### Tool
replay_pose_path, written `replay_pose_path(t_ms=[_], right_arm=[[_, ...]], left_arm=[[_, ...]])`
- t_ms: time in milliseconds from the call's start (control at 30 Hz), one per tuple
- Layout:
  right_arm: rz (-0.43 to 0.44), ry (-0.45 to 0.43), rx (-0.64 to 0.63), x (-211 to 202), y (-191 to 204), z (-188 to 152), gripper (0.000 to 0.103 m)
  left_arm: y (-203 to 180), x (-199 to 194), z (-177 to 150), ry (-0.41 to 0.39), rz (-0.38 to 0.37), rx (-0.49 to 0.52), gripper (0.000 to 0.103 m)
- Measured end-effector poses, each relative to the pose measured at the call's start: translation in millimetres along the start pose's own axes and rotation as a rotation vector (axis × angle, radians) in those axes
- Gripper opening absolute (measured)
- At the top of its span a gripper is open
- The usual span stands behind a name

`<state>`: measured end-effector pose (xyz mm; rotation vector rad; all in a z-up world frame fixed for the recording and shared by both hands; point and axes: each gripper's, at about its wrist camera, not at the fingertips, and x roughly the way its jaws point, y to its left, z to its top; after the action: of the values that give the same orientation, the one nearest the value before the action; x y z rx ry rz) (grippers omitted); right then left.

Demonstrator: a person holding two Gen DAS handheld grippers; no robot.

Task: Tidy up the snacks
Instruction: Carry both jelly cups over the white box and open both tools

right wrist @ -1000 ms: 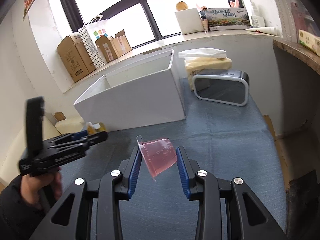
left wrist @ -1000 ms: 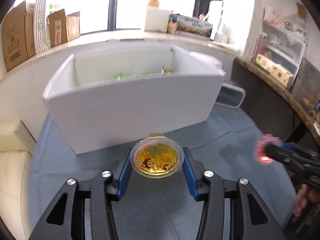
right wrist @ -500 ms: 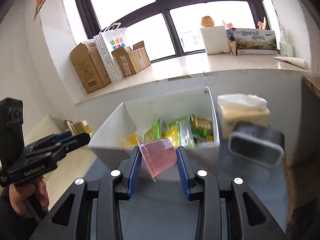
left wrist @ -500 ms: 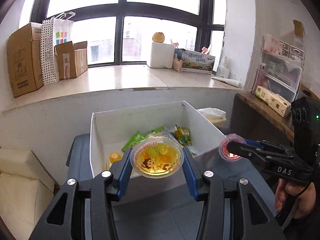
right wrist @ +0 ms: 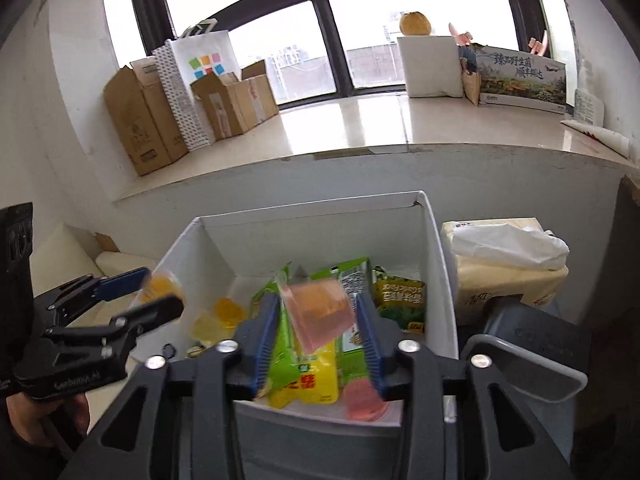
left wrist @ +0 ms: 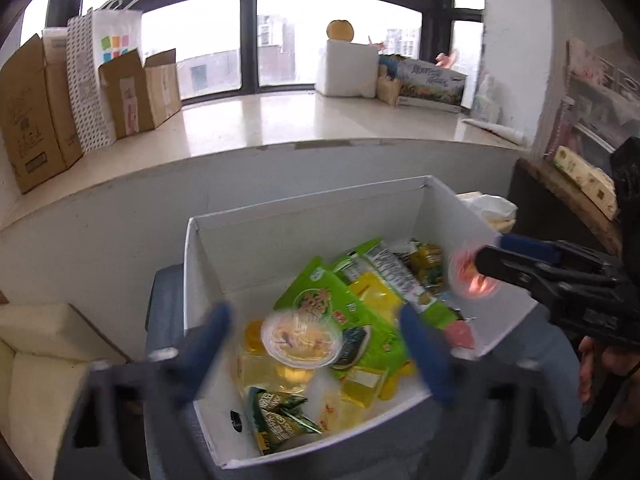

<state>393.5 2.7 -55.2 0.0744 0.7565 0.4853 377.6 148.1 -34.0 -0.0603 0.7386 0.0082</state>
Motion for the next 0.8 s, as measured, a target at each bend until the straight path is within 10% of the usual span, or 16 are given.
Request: replay_pose_path(t_ms=[800], right_arm=[[-0.17,-0.012,-0.091,-12.5,6.2,-15.1,0.103]], left_arm=[[-6.1,-22.9,-19.4,-0.08,0.166,-0.004,0.103]])
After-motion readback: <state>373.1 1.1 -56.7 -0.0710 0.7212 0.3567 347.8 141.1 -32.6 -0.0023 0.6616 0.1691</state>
